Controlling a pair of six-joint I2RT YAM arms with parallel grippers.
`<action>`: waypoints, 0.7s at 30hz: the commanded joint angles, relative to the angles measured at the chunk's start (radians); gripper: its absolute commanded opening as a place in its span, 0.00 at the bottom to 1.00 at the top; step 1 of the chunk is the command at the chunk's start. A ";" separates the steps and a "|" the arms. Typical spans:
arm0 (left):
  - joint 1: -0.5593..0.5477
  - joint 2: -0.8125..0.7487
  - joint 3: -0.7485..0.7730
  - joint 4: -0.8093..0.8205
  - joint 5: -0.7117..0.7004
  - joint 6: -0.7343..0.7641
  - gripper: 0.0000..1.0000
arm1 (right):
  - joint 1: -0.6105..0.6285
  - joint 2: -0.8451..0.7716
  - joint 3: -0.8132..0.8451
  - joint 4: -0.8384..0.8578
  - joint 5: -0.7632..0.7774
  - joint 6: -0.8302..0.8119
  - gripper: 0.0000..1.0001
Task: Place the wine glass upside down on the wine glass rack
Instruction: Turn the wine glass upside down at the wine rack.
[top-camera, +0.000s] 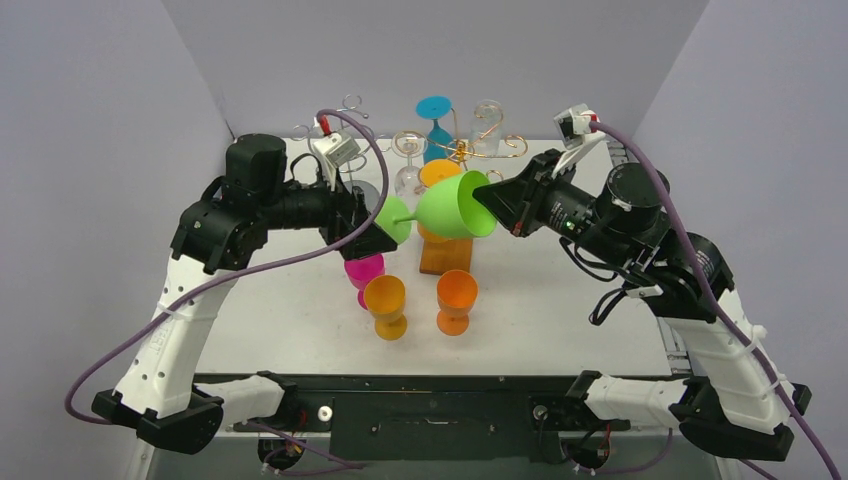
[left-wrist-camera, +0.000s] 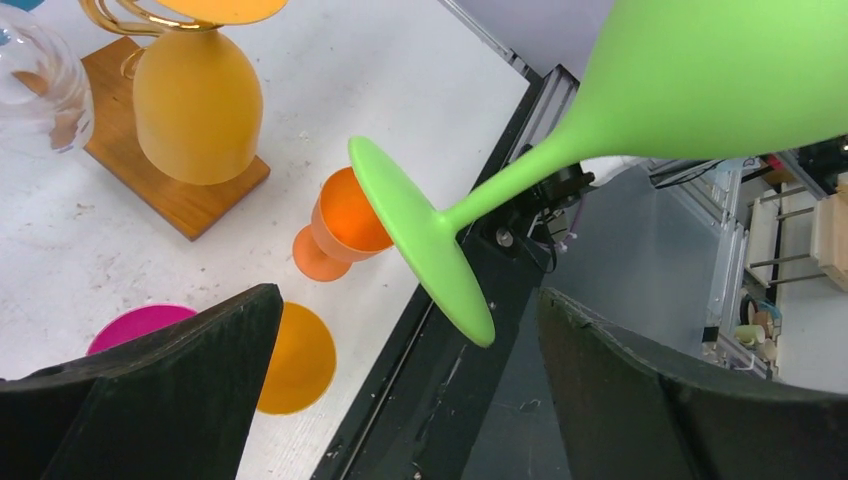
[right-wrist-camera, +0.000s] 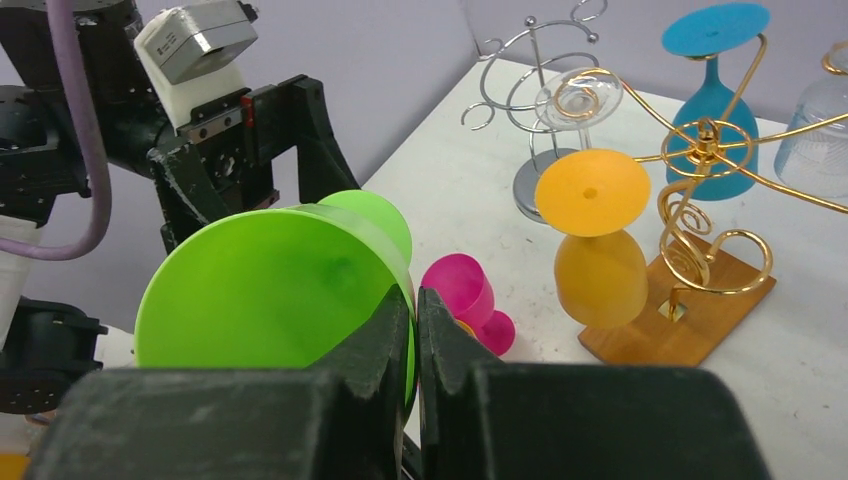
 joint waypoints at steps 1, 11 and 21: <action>0.000 -0.014 0.011 0.105 0.064 -0.035 0.89 | 0.024 -0.005 -0.015 0.123 -0.014 0.000 0.00; 0.027 -0.010 0.042 0.104 0.034 0.027 0.26 | 0.086 -0.039 -0.131 0.212 0.011 0.001 0.07; 0.022 -0.118 0.024 0.149 -0.237 0.412 0.08 | 0.085 -0.149 -0.149 0.015 0.064 -0.086 0.76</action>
